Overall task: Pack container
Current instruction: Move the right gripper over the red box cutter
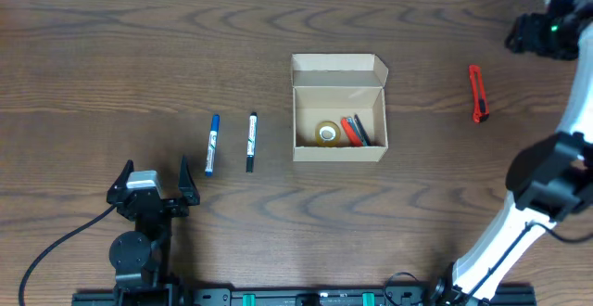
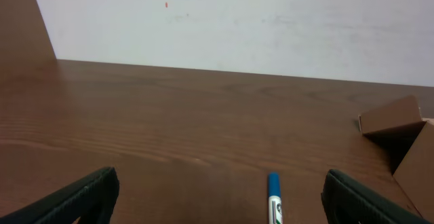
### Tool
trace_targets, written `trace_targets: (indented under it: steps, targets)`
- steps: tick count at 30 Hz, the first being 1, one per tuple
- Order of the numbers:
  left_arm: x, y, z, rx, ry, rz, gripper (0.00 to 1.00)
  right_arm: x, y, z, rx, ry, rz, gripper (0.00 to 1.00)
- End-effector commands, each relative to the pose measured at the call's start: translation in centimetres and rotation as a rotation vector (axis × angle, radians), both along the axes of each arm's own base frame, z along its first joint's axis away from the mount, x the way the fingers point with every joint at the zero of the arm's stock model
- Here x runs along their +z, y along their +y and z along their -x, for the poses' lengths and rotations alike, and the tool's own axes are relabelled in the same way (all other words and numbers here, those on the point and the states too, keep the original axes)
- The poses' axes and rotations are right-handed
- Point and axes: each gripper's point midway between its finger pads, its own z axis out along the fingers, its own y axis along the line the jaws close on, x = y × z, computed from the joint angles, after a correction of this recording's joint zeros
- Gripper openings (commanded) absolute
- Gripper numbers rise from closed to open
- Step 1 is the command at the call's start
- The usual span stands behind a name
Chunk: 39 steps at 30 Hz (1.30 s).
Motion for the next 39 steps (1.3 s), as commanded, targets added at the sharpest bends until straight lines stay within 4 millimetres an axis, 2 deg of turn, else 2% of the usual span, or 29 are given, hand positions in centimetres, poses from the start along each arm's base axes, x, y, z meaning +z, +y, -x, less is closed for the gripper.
trace_targets:
  steps: [1,4,7,19,30,39]
  targets:
    - [-1.7,-0.1,0.1,-0.007,0.057,0.008,0.95,-3.0,1.4,-0.6,0.059,0.058,-0.028,0.68]
    - [-1.7,-0.1,0.1,-0.008,0.057,0.008,0.95,-5.4,1.9,-0.5,0.068,0.122,-0.021,0.67]
    - [-1.7,-0.1,0.1,-0.008,0.057,0.008,0.95,-6.6,2.3,-0.5,0.079,0.157,-0.010,0.66]
    - [-1.7,-0.1,0.1,-0.007,0.057,0.008,0.95,-8.0,1.7,0.2,0.085,0.210,0.044,0.65]
    - [-1.7,-0.1,0.1,-0.007,0.057,0.008,0.95,-12.1,1.6,2.5,0.095,0.311,0.044,0.64]
    - [-1.7,-0.1,0.1,-0.007,0.057,0.008,0.95,-13.0,1.5,2.8,0.094,0.325,0.050,0.63]
